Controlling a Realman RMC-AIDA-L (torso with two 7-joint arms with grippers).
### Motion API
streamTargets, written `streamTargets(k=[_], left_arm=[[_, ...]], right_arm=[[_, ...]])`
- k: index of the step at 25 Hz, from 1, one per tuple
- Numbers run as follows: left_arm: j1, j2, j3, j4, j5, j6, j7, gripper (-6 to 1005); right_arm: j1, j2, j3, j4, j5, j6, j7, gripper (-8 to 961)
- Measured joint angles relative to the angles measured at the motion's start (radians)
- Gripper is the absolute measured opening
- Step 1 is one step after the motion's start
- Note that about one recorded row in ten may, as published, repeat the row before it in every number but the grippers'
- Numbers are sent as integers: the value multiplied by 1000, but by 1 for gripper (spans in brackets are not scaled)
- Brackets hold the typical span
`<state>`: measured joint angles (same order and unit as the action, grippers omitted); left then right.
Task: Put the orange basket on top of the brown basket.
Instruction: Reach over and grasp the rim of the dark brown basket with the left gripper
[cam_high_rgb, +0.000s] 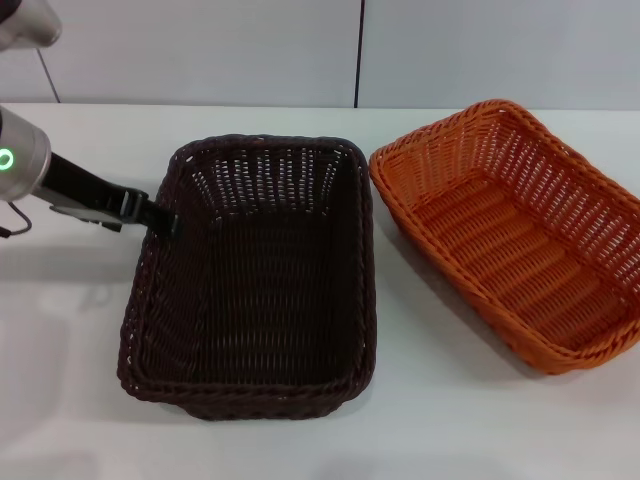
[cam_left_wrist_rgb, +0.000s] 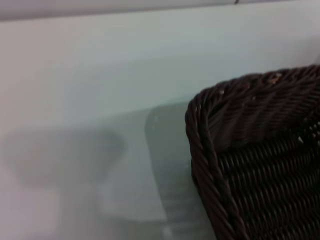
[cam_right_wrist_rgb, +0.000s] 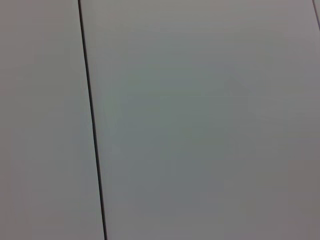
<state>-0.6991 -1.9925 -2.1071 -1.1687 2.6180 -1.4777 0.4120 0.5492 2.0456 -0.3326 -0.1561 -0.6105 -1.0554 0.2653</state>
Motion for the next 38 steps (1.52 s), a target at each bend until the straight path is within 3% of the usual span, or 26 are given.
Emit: streamTargets(k=[9,31,38], left_arm=[[6,-16,0,51,5,20,11,862],[28,-45,-1,-9,-2,32,59,266],[29,-51,-2,-68,-3,18,62,247]], right_arm=[[1,-4,1,1,0,23,-8,839],[0,-7,3,-1,0,39,-9,839],[2,-10,-3,-7,0,38,-9,839]])
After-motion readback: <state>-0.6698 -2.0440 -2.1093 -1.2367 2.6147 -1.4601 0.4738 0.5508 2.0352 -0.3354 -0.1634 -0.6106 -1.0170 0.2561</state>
